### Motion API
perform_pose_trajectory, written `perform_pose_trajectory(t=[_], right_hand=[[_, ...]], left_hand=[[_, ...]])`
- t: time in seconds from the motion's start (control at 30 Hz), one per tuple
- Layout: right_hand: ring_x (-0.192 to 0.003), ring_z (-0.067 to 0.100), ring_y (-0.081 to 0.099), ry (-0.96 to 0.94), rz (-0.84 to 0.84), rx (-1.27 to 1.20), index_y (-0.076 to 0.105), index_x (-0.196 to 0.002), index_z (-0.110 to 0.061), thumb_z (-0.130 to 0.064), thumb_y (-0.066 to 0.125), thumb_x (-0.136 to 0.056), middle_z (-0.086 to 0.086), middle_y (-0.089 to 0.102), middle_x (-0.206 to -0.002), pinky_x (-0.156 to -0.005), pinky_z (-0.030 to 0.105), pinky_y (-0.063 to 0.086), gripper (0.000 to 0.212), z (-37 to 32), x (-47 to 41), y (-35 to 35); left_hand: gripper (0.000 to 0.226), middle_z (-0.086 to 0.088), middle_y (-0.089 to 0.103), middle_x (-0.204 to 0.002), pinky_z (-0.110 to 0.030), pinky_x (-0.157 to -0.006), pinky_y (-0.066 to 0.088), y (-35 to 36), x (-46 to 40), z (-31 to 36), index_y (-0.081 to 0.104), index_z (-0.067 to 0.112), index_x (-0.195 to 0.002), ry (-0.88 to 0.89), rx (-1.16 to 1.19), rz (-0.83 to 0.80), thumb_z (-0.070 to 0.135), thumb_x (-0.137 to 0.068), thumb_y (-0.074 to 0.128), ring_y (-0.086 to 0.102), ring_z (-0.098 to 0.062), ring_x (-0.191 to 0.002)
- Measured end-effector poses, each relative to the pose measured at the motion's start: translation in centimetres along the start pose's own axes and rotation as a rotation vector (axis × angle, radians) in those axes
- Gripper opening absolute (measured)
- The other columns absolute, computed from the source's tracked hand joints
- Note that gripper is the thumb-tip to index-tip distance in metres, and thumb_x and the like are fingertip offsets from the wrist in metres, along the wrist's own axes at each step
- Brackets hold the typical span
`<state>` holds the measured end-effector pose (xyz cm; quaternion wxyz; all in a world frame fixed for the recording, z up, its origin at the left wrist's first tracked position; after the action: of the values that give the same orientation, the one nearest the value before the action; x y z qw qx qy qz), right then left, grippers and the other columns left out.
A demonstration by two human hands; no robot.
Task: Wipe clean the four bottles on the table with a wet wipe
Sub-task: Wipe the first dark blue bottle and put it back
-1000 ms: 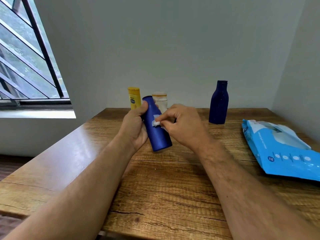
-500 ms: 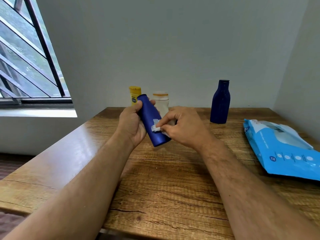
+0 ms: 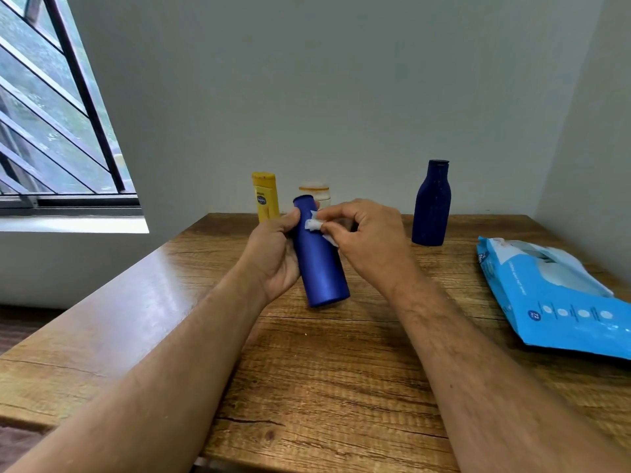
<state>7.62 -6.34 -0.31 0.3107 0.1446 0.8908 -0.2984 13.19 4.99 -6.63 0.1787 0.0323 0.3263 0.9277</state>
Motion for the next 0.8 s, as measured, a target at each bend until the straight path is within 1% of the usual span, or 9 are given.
perform_pose_trajectory(t=[0.1,0.17,0.27,0.4,0.47,0.57,0.63,0.73,0.8], right_hand=[[-0.091,-0.004,0.062,0.007,-0.010,-0.017,0.078,-0.098,-0.027,-0.021,0.073,-0.087,-0.013,0.068,-0.098,-0.081,0.010,0.049,0.013,0.0,0.1,0.0],[-0.088,-0.007,0.062,0.040,-0.046,-0.037,0.079,-0.091,-0.029,-0.019,0.076,-0.085,-0.015,0.068,-0.093,-0.075,0.007,0.048,0.012,0.3,0.2,0.1],[-0.073,-0.016,0.055,0.098,-0.137,-0.040,0.079,-0.087,-0.030,-0.019,0.078,-0.082,-0.020,0.065,-0.081,-0.059,0.002,0.041,0.012,0.8,0.3,0.9],[-0.085,-0.004,0.061,0.147,-0.212,-0.095,0.080,-0.089,-0.029,-0.018,0.079,-0.081,-0.018,0.071,-0.088,-0.068,0.009,0.042,0.013,1.1,0.5,1.7],[-0.087,-0.005,0.060,0.152,-0.218,-0.089,0.080,-0.090,-0.029,-0.019,0.078,-0.082,-0.019,0.071,-0.090,-0.066,0.006,0.040,0.013,1.3,0.5,1.6],[-0.080,-0.019,0.055,0.123,-0.204,-0.084,0.079,-0.091,-0.028,-0.020,0.076,-0.084,-0.021,0.068,-0.088,-0.060,0.000,0.039,0.011,1.1,0.6,1.5],[-0.074,-0.022,0.052,0.114,-0.163,-0.104,0.079,-0.092,-0.027,-0.021,0.076,-0.085,-0.022,0.065,-0.086,-0.059,-0.001,0.038,0.010,0.9,0.5,1.4],[-0.083,-0.011,0.058,0.088,-0.042,-0.109,0.078,-0.094,-0.030,-0.025,0.074,-0.086,-0.016,0.067,-0.092,-0.069,0.005,0.044,0.010,0.8,0.1,0.5],[-0.088,-0.005,0.059,0.080,0.007,-0.122,0.078,-0.098,-0.028,-0.024,0.072,-0.088,-0.013,0.067,-0.096,-0.075,0.007,0.044,0.012,0.8,-0.1,0.0]], left_hand=[[0.031,-0.018,0.069,-0.113,-0.046,-0.098,0.054,0.0,0.0,0.2,0.060,0.001,-0.123,0.013,-0.010,-0.005,0.019,-0.106,0.041,0.067,-0.028,-0.105],[0.030,-0.015,0.069,-0.106,-0.042,-0.085,0.060,-0.2,-0.2,0.8,0.060,0.001,-0.118,0.048,0.015,0.007,0.020,-0.107,0.040,0.069,-0.026,-0.095],[0.034,-0.011,0.069,-0.103,-0.037,-0.070,0.060,-1.6,-0.5,2.7,0.057,0.002,-0.124,0.135,0.071,0.075,0.025,-0.108,0.038,0.071,-0.023,-0.079],[0.033,-0.010,0.071,-0.099,-0.034,-0.063,0.059,-3.3,-0.6,4.0,0.062,0.004,-0.114,0.204,0.108,0.167,0.029,-0.107,0.040,0.074,-0.020,-0.068],[0.032,-0.011,0.072,-0.096,-0.034,-0.063,0.059,-3.4,-0.7,3.7,0.062,0.005,-0.110,0.203,0.111,0.180,0.029,-0.107,0.041,0.075,-0.021,-0.067],[0.033,-0.011,0.071,-0.102,-0.036,-0.065,0.060,-3.3,-0.6,3.5,0.060,0.004,-0.118,0.190,0.115,0.159,0.029,-0.107,0.041,0.075,-0.022,-0.071],[0.034,-0.012,0.069,-0.106,-0.038,-0.069,0.060,-2.4,-0.5,2.7,0.058,0.003,-0.122,0.136,0.089,0.099,0.027,-0.107,0.041,0.073,-0.024,-0.078],[0.031,-0.014,0.071,-0.101,-0.041,-0.084,0.059,-0.5,-0.3,0.8,0.062,0.002,-0.114,0.052,0.012,0.023,0.023,-0.107,0.041,0.069,-0.024,-0.090],[0.031,-0.016,0.071,-0.105,-0.042,-0.094,0.056,0.1,-0.2,0.1,0.062,0.002,-0.119,0.027,-0.013,-0.009,0.022,-0.106,0.043,0.069,-0.025,-0.097]])
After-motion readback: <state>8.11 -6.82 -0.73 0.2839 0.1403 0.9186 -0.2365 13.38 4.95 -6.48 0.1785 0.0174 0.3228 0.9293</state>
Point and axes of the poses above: each hand's wrist, its own x-axis away from the middle knuckle, its own y-axis out of the palm, z = x × y, the point moved 10 cm from there along -x, towards the middle knuckle
